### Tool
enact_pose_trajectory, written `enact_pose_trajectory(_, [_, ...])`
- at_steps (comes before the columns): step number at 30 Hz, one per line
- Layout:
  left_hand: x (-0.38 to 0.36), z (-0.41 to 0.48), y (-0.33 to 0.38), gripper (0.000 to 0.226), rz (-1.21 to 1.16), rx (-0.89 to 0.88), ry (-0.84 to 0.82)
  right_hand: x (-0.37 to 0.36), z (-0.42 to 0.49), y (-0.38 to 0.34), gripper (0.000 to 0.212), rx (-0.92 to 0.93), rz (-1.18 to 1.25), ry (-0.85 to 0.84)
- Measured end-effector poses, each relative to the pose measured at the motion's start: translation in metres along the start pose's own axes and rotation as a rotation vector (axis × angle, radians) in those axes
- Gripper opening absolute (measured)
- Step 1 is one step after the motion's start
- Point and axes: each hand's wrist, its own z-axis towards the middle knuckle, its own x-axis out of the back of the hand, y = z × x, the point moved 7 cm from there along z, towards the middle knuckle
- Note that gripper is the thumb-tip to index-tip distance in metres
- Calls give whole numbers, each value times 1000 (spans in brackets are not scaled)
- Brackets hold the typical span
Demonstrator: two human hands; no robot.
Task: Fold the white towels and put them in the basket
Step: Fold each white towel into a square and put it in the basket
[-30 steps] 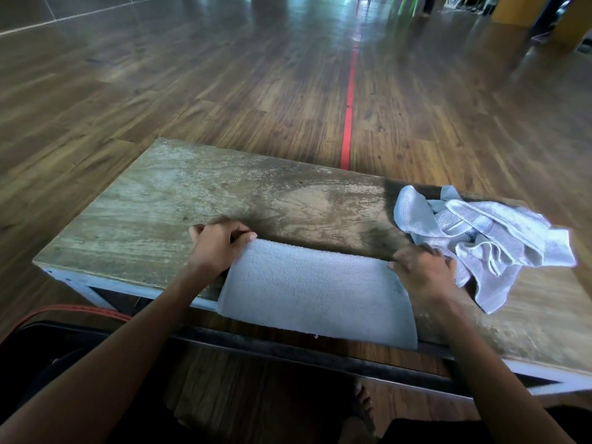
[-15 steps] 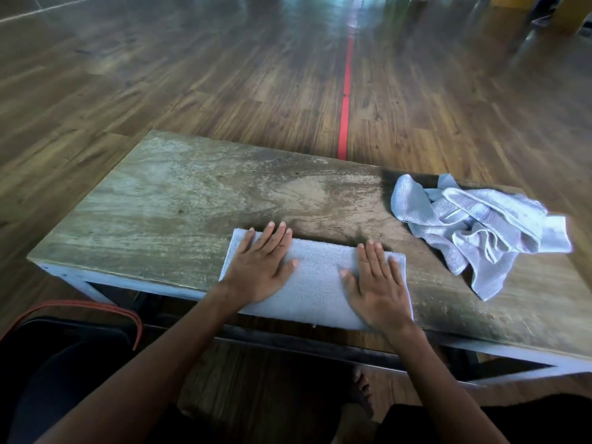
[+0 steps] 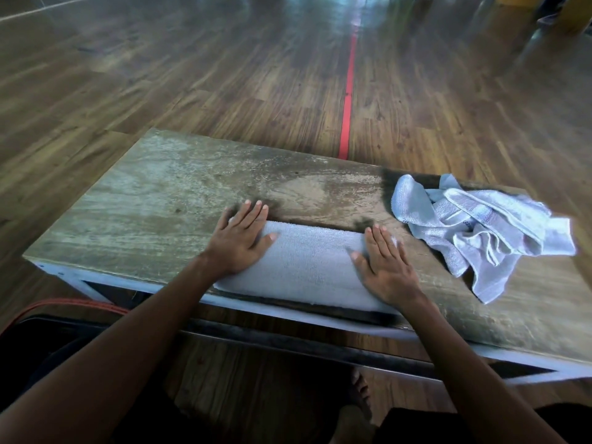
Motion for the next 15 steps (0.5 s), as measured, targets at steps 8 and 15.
enact_pose_trajectory(8, [13,-21,62,103,5,-164,-126,40,5,28,52,58,-294,-32])
enact_pose_trajectory(15, [-23,-39,220,75,-2,-334,-210,49,30,19,34,164,-410,-127])
